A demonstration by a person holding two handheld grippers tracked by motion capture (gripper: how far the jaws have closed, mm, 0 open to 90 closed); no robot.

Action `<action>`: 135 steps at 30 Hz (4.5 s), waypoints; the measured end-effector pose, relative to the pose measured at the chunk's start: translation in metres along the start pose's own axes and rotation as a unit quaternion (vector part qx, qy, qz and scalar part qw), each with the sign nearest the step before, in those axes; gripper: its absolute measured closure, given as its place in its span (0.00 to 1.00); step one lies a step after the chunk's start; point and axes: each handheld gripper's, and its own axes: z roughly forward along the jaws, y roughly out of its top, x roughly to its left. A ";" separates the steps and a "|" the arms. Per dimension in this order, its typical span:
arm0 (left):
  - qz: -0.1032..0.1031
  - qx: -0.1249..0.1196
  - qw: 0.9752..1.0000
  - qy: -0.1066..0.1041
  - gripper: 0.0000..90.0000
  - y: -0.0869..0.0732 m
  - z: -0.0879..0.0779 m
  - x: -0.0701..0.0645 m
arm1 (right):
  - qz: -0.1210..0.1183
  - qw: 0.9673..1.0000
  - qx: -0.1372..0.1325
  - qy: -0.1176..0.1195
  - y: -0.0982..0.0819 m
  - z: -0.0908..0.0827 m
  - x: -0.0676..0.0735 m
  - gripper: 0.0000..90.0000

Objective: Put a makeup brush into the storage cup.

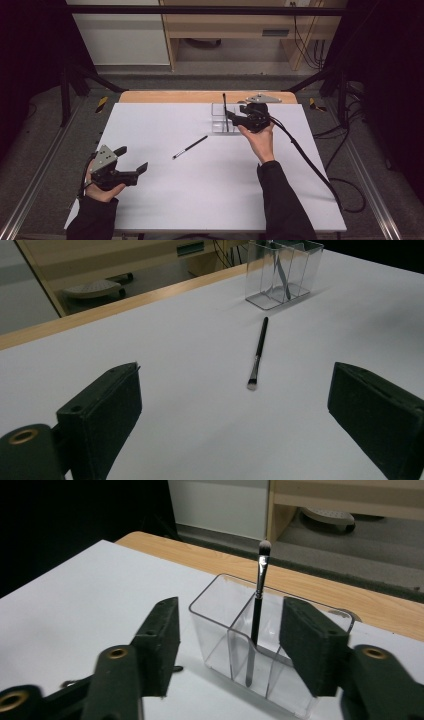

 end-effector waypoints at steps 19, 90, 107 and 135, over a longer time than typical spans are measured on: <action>-0.003 -0.002 1.000 -0.001 0.07 0.001 -0.002 -0.001 | -0.036 0.997 -0.053 0.040 -0.021 -0.068 0.012 0.12; -0.009 -0.018 1.000 -0.010 0.08 0.012 0.000 -0.006 | -0.002 0.998 -0.055 0.028 -0.120 -0.149 -0.018 0.06; 0.012 0.010 0.999 -0.030 0.08 0.041 0.038 -0.016 | -0.007 0.998 -0.057 0.031 -0.118 -0.147 -0.015 0.06; 0.077 0.123 0.988 -0.054 0.11 0.085 0.128 -0.049 | -0.012 0.997 -0.061 0.039 -0.115 -0.147 -0.012 0.06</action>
